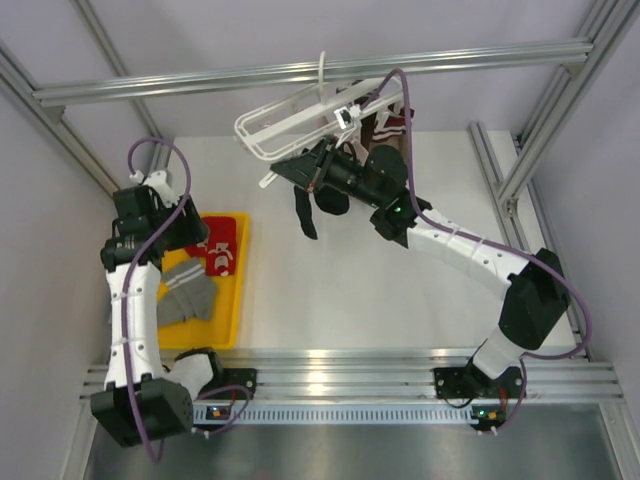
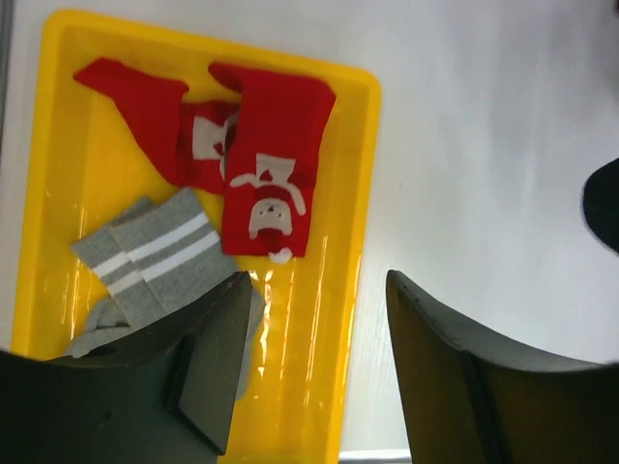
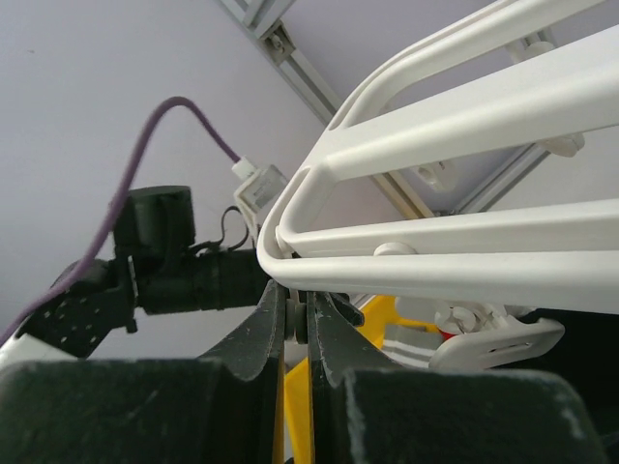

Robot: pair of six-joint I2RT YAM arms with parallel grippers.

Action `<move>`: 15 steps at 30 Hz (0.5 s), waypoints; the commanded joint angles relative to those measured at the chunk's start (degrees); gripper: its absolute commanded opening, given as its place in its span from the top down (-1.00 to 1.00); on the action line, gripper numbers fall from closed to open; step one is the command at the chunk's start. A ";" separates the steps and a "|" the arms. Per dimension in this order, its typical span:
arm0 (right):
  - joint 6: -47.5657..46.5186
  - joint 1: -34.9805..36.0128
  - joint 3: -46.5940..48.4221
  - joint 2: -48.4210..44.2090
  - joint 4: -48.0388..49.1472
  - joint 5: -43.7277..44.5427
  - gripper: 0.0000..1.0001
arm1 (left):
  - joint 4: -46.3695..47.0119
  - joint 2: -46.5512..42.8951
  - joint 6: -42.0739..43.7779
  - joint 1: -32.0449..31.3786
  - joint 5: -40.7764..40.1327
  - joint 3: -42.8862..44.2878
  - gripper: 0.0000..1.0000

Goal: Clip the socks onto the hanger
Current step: Pick up the sock from the bin.

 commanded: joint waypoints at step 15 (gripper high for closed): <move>-3.36 -2.34 -0.25 -2.40 1.05 0.40 1.00 | -4.35 19.49 17.32 18.19 8.67 -3.61 -0.33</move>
